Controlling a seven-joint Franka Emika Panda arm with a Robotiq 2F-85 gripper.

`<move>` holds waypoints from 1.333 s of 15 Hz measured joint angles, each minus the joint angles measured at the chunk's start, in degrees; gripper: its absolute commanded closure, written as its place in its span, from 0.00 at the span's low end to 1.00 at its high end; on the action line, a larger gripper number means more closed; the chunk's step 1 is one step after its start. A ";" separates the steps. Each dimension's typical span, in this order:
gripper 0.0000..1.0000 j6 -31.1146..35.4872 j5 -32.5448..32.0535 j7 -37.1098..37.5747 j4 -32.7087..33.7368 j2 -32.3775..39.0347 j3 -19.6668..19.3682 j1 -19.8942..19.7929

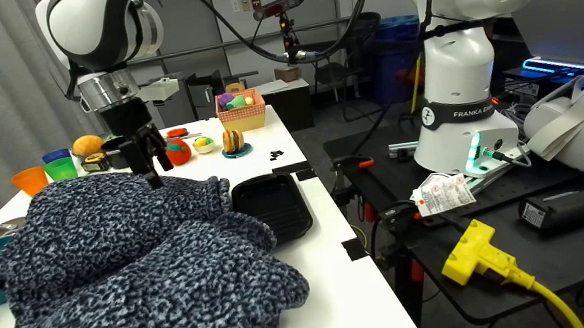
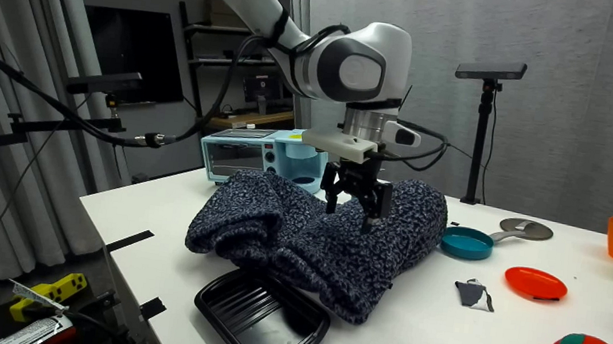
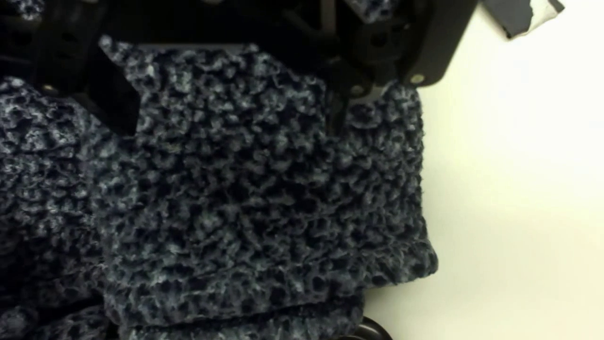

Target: Straighten the cloth

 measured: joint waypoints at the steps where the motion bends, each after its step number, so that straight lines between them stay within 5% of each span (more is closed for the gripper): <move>1: 0.00 -0.03 0.00 0.62 -0.15 -0.22 0.40 0.45; 11: 0.00 -0.35 1.78 6.95 -7.78 -5.87 5.68 5.38; 20: 0.00 -2.42 8.16 6.79 -10.19 -3.29 8.81 5.91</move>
